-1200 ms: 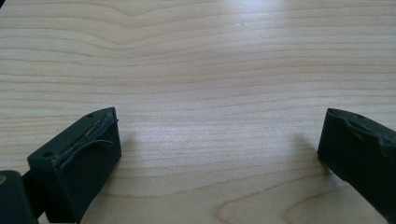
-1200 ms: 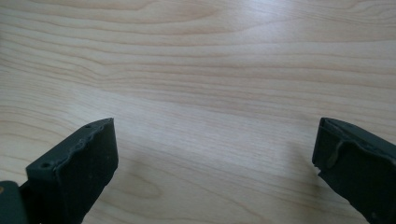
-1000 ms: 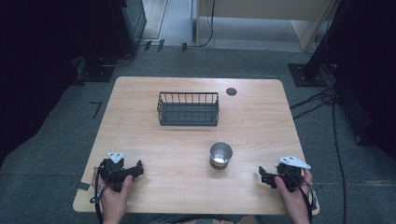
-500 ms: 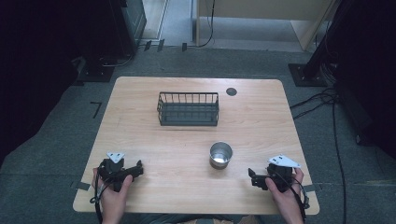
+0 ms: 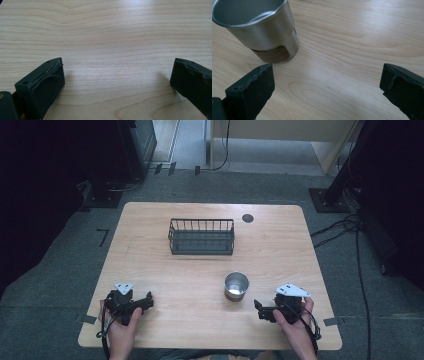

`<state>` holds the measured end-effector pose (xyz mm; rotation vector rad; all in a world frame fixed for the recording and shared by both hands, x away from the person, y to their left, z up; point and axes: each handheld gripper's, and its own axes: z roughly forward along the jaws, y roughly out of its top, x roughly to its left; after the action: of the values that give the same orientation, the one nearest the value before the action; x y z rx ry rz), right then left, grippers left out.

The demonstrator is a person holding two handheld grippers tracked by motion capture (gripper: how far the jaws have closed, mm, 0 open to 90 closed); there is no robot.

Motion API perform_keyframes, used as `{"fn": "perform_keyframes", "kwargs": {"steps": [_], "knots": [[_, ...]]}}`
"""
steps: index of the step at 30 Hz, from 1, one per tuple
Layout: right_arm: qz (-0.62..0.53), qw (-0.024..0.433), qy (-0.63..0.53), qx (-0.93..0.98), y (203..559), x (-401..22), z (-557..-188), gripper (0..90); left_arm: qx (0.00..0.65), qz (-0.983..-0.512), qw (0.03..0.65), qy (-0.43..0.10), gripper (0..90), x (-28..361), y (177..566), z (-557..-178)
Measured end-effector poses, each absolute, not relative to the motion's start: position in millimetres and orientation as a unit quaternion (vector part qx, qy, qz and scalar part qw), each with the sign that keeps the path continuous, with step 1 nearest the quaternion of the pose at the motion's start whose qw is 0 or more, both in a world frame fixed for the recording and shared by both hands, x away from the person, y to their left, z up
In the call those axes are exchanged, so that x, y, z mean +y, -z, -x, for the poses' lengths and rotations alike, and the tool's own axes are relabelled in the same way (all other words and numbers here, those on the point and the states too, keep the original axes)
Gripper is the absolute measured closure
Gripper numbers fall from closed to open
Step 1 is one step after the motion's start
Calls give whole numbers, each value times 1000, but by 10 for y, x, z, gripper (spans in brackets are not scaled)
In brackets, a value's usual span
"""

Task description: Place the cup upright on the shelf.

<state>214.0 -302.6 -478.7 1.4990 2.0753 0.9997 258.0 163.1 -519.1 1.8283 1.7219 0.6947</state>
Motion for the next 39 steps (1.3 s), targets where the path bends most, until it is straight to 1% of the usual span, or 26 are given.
{"fn": "perform_keyframes", "kwargs": {"steps": [19, 31, 39], "knots": [[-497, 172, -385, 759, 4704, -2753, -2220, 0, 637, -677, 264, -257, 0, 1631, 5190, -2580], [-485, 169, -390, 764, 4688, -2562, -2303, 0, 634, -679, 266, -256, 0, 1622, 5191, -2577], [-478, 179, -381, 771, 4712, -2407, -2403, 0, 634, -679, 266, -256, 0, 1622, 5191, -2577]]}}
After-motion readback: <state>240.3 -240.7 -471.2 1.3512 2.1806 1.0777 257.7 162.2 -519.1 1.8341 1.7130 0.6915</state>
